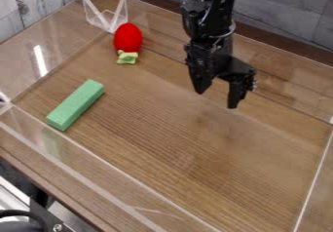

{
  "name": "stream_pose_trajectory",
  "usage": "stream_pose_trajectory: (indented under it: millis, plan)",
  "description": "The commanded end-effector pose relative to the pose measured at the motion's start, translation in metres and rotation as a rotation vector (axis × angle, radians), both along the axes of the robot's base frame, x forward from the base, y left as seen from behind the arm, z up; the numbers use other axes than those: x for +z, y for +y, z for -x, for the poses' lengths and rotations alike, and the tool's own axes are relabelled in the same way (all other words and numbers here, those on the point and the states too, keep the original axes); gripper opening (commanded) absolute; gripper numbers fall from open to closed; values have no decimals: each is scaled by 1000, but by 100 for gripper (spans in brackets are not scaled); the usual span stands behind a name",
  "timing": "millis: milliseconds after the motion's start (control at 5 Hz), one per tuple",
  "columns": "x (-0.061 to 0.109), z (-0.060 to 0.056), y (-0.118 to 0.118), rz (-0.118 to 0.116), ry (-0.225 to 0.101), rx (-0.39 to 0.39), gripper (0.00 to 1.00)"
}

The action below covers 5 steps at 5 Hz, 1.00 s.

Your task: Move the red fruit to the left

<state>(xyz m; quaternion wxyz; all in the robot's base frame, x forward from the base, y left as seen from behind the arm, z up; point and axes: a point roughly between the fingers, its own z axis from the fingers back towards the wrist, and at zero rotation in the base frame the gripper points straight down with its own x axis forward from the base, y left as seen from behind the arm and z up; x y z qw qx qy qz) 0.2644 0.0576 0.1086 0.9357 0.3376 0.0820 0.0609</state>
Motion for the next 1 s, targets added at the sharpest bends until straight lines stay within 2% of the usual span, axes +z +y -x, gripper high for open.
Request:
stream_pose_trajectory:
  millis: [0, 200, 600, 800]
  plan:
    - [16, 7, -2, -62, -55, 32, 100]
    - [18, 18, -2, -127, -68, 42, 100]
    - [15, 22, 36, -182, -110, -50, 100]
    - [17, 7, 49, -201, -110, -43, 100]
